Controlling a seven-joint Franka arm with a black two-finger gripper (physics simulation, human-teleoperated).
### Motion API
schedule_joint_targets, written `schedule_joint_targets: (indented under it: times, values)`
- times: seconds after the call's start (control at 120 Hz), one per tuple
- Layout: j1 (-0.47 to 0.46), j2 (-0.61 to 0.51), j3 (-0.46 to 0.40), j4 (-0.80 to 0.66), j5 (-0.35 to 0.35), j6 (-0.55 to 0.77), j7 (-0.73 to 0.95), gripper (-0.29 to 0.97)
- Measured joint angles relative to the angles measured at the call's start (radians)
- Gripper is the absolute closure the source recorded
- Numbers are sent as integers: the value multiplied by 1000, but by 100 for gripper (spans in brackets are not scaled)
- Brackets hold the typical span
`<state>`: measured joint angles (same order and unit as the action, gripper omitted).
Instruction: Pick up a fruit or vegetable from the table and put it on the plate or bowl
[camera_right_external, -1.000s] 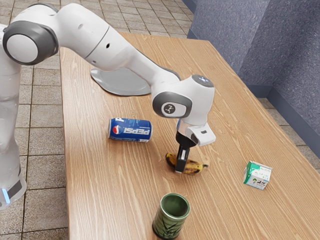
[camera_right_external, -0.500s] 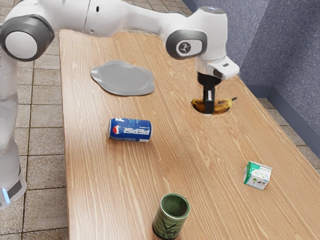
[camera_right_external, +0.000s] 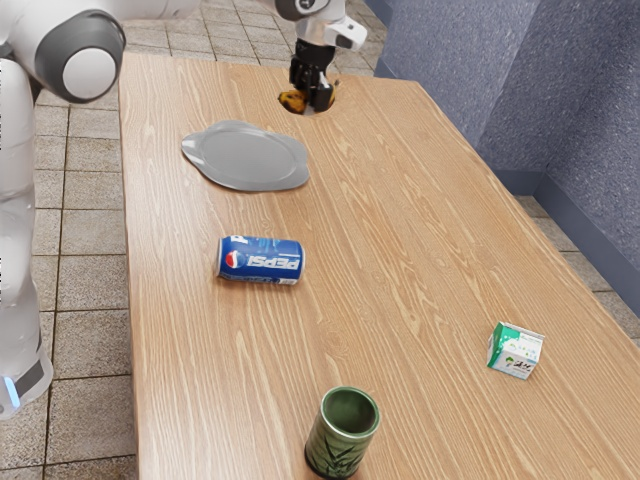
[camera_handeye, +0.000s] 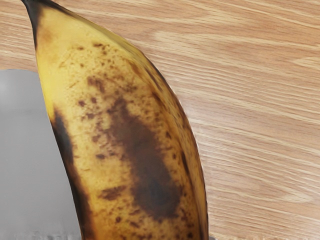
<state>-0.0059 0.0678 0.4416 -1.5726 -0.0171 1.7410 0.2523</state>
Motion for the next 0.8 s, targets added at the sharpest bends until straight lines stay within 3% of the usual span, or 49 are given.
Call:
schedule_joint_targets:
  times: [0.308, 0.583, 0.692, 0.8]
  values:
    - [198, 21, 34, -43, -14, -19, 4, 56]
    - [215, 31, 34, -62, -14, -22, 6, 55]
    - [220, 31, 34, -64, -17, -25, 6, 28]
    - [226, 31, 34, -64, -16, -28, 6, 13]
